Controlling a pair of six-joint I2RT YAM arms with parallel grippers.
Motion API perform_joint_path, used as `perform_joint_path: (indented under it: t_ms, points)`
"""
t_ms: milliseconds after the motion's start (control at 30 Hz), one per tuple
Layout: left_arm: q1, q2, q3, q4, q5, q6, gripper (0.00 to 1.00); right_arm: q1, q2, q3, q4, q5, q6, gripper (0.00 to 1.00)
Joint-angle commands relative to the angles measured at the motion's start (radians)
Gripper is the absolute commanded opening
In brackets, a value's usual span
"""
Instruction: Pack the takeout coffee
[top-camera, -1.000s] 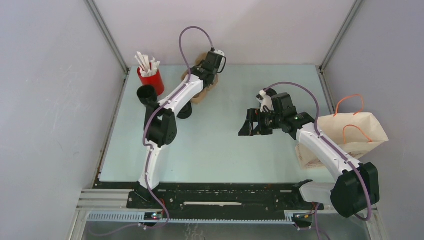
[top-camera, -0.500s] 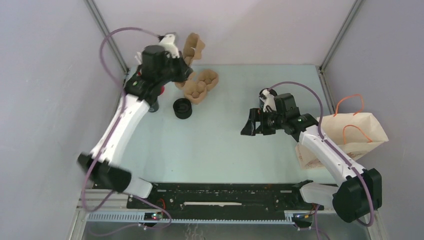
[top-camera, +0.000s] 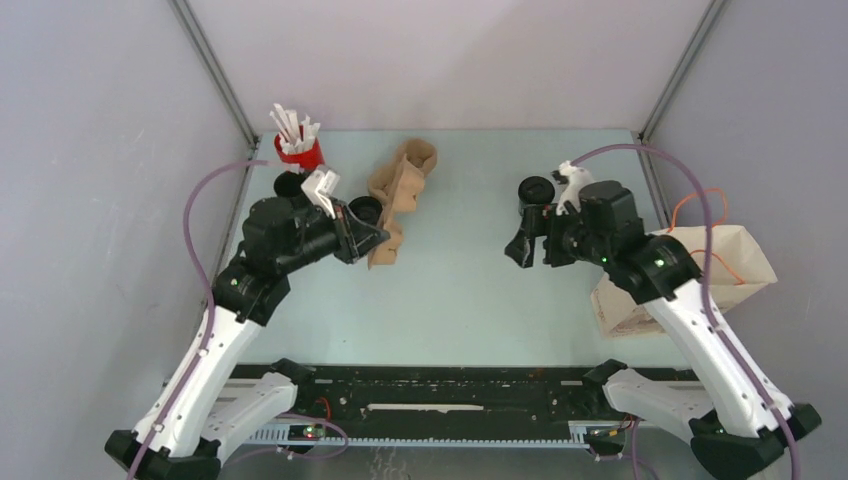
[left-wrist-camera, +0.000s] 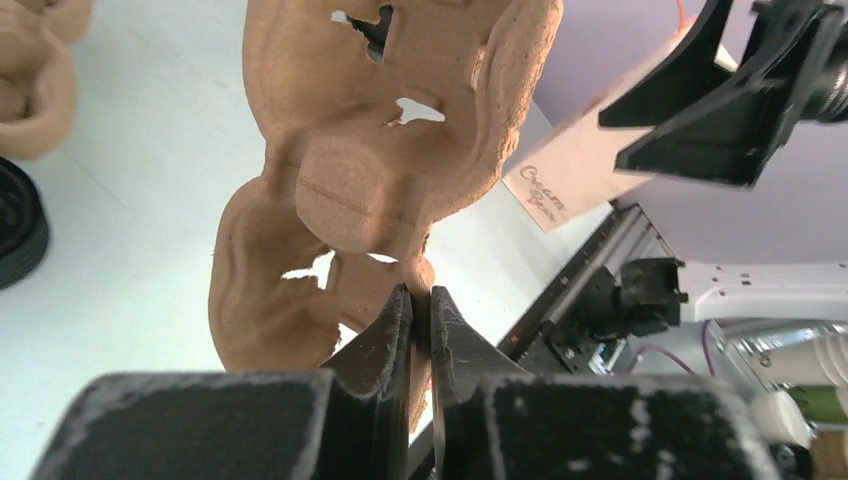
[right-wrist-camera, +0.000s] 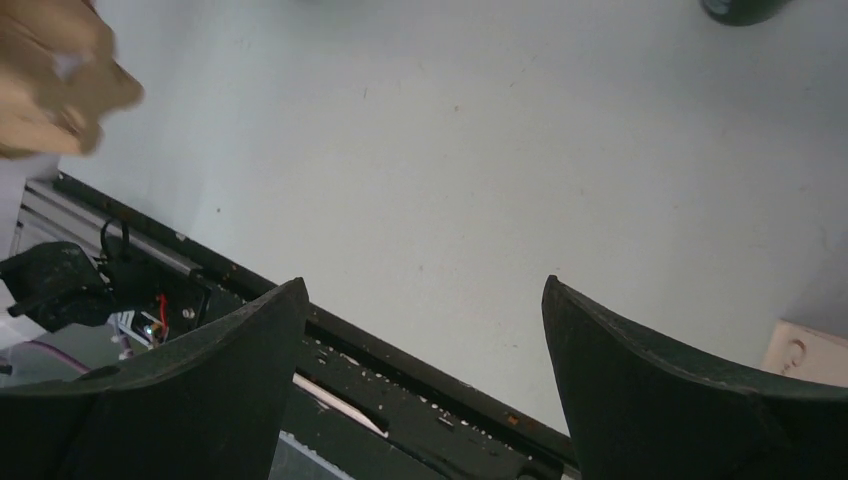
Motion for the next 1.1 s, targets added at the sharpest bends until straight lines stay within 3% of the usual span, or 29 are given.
perform_joint_path:
  t_ms: [0, 133, 333, 500, 667, 800, 900, 1067]
  points:
    - [-0.013, -0.067, -0.1, 0.119, 0.126, -0.084, 0.0, 0.01, -0.043, 0.089, -0.154, 0.096, 0.065, 0.95]
    - [-0.086, -0.104, -0.156, 0.078, 0.029, -0.078, 0.0, 0.063, -0.062, 0.07, -0.076, -0.003, 0.194, 0.95]
    - [-0.315, -0.16, -0.162, 0.007, -0.355, -0.003, 0.0, 0.169, 0.003, 0.054, 0.077, -0.074, 0.324, 0.94]
    - [-0.544, -0.143, -0.172, -0.021, -0.725, 0.173, 0.0, 0.197, 0.043, 0.055, 0.267, -0.121, 0.613, 0.93]
    - [-0.666, -0.031, -0.118, -0.088, -1.011, 0.223, 0.0, 0.288, 0.136, 0.28, 0.105, 0.157, 0.498, 0.94]
    - [-0.722, 0.025, -0.096, -0.093, -1.073, 0.243, 0.0, 0.337, 0.245, 0.391, 0.025, 0.244, 0.431, 0.84]
    - [-0.736, 0.034, -0.091, -0.086, -1.073, 0.239, 0.0, 0.374, 0.306, 0.436, -0.01, 0.356, 0.376, 0.83]
    - [-0.744, 0.04, -0.092, -0.082, -1.051, 0.231, 0.0, 0.378, 0.407, 0.464, -0.01, 0.347, 0.296, 0.82]
